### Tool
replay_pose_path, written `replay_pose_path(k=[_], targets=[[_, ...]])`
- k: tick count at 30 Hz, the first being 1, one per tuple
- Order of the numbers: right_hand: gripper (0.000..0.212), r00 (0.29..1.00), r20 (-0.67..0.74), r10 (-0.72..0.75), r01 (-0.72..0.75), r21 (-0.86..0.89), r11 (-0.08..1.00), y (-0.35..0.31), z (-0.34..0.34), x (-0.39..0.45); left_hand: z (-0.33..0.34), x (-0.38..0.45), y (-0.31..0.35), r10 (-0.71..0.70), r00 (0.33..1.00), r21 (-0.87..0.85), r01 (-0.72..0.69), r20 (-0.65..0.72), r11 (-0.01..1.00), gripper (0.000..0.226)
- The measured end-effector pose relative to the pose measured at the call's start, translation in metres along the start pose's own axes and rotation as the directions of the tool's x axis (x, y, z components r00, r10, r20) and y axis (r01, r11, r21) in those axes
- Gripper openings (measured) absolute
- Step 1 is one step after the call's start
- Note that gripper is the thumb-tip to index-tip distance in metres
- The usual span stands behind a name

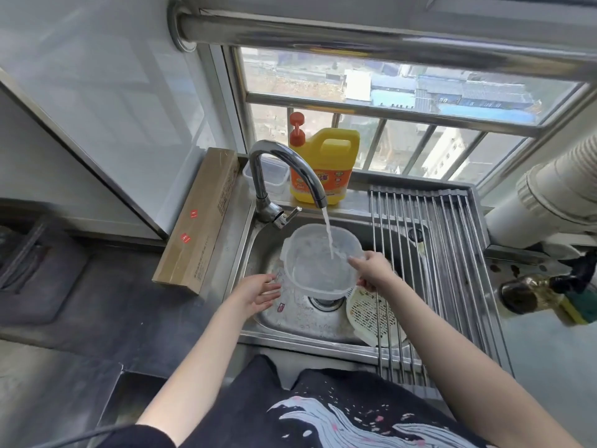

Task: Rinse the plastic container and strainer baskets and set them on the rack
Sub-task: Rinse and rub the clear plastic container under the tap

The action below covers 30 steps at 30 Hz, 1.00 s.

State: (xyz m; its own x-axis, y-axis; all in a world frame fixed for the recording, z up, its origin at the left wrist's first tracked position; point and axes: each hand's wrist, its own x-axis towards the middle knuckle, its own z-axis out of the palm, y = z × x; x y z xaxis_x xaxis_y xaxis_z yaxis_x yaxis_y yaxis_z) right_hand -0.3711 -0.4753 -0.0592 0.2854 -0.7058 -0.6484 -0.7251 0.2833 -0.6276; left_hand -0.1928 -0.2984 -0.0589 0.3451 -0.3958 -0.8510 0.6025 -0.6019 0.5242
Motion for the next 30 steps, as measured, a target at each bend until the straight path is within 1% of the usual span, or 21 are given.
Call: replay_pose_path(k=[3, 5, 7, 9, 11, 13, 16, 19, 22, 24, 26, 28, 30], targets=[[0.041, 0.998, -0.014, 0.054, -0.054, 0.02, 0.998, 0.007, -0.014, 0.009, 0.005, 0.0, -0.002, 0.017, 1.0, -0.018, -0.017, 0.003, 1.0, 0.027], [0.038, 0.997, -0.054, 0.061, -0.058, 0.064, 0.996, 0.006, -0.018, 0.015, 0.008, -0.001, -0.005, 0.022, 1.0, -0.034, -0.022, 0.001, 0.999, 0.024], [0.036, 0.997, -0.065, 0.041, -0.034, 0.093, 0.995, 0.001, -0.012, 0.018, 0.011, -0.003, -0.008, 0.024, 1.0, -0.062, -0.024, -0.002, 0.998, 0.022], [0.041, 1.0, -0.013, 0.015, -0.014, 0.11, 0.994, -0.003, -0.002, 0.019, 0.013, -0.006, -0.012, 0.027, 1.0, -0.09, -0.027, -0.001, 0.996, 0.02], [0.046, 0.997, 0.08, -0.012, 0.005, 0.087, 0.996, -0.005, 0.004, 0.02, 0.013, -0.01, -0.015, 0.032, 0.999, -0.122, -0.033, -0.008, 0.992, 0.019], [0.043, 0.991, 0.135, -0.019, 0.011, 0.059, 0.998, -0.007, 0.0, 0.021, 0.013, -0.011, -0.017, 0.026, 0.999, -0.148, -0.03, -0.028, 0.989, 0.018], [0.039, 0.99, 0.132, 0.04, -0.056, 0.119, 0.991, -0.01, -0.012, 0.029, 0.01, -0.01, -0.018, 0.024, 0.999, -0.157, -0.031, -0.04, 0.987, 0.02], [0.034, 0.988, 0.089, 0.125, -0.141, 0.204, 0.969, -0.016, -0.008, 0.036, 0.008, -0.009, -0.016, 0.035, 0.998, -0.152, -0.042, -0.05, 0.988, 0.02], [0.032, 0.983, 0.129, 0.131, -0.147, 0.127, 0.981, -0.016, 0.005, 0.03, 0.008, -0.009, -0.014, 0.047, 0.997, -0.132, -0.055, -0.059, 0.99, 0.02], [0.029, 0.978, 0.186, 0.099, -0.109, 0.043, 0.993, -0.014, 0.006, 0.026, 0.008, -0.01, -0.011, 0.067, 0.996, -0.105, -0.073, -0.059, 0.992, 0.024], [0.026, 0.977, 0.21, 0.048, -0.042, -0.035, 0.999, -0.014, 0.004, 0.026, 0.009, -0.013, -0.006, 0.09, 0.995, -0.043, -0.091, -0.029, 0.995, 0.037], [0.026, 0.976, 0.216, 0.002, 0.014, -0.074, 0.997, -0.017, 0.004, 0.029, 0.012, -0.016, 0.001, 0.081, 0.997, 0.076, -0.082, 0.011, 0.994, 0.05], [0.028, 0.967, 0.255, -0.026, 0.051, -0.091, 0.995, -0.022, 0.006, 0.029, 0.016, -0.016, 0.006, 0.079, 0.997, 0.266, -0.072, -0.015, 0.961, 0.052]])
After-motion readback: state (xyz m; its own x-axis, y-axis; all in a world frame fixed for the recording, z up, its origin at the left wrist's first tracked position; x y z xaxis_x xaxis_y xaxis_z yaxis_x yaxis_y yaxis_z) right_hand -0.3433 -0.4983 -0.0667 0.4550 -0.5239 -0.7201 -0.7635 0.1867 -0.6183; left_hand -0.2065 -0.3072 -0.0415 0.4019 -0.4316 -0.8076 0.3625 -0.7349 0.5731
